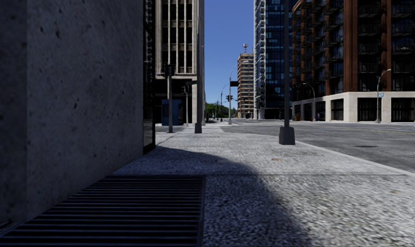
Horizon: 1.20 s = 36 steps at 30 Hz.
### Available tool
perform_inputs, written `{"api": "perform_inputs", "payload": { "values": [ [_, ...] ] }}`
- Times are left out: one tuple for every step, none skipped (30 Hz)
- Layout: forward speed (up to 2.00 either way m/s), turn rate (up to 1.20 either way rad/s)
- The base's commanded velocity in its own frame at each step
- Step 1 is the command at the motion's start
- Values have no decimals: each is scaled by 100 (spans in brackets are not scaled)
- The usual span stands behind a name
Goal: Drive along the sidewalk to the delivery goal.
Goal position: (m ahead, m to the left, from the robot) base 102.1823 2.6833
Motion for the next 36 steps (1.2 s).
{"api": "perform_inputs", "payload": {
  "values": [
    [200, 0],
    [200, 0],
    [200, 0],
    [200, 0],
    [200, 0],
    [200, 0],
    [200, 0],
    [200, 0],
    [200, 0],
    [200, 0],
    [200, 0],
    [200, 0],
    [200, 0],
    [200, 0],
    [200, 0],
    [200, 0],
    [200, 0],
    [200, 0],
    [200, 0],
    [200, 0],
    [200, 0],
    [200, 0],
    [200, 0],
    [200, 0],
    [200, 0],
    [200, 0],
    [200, 0],
    [200, 0],
    [200, 0],
    [200, 0],
    [200, 0],
    [200, 0],
    [200, -20],
    [200, -20],
    [200, -20],
    [200, -20]
  ]
}}
